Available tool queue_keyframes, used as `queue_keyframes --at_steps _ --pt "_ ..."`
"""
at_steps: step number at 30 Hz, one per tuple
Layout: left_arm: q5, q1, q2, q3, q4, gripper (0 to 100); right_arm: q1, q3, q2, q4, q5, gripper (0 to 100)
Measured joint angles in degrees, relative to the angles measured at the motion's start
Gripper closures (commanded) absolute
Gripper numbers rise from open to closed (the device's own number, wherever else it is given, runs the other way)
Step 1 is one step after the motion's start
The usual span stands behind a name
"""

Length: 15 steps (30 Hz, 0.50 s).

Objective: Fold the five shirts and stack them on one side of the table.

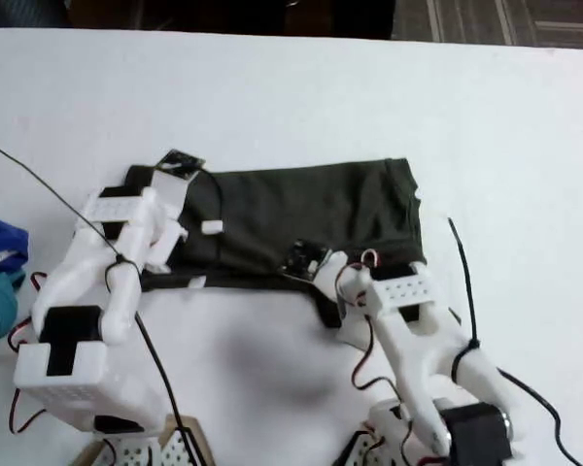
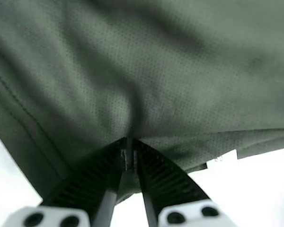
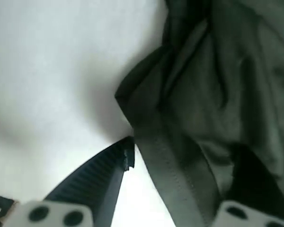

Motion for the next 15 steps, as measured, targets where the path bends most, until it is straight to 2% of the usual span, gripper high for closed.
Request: queue_keyframes --at_steps 3,5,9,15 --pt "0.0 0.0 0.0 0.0 0.0 98 0.7 -3.7 3.3 -0.4 0.0 99.6" --pt "0.0 0.0 0.0 0.0 0.0 98 0.8 -5.4 4.7 -0.5 0.0 94.3" --pt "0.0 0.0 0.0 0.0 0.0 98 0.7 -7.5 5.9 1.8 0.0 98.5" --pt "0.0 0.0 0.0 0.0 0.0 98 0.6 -14.4 6.8 11.7 -0.1 98.1"
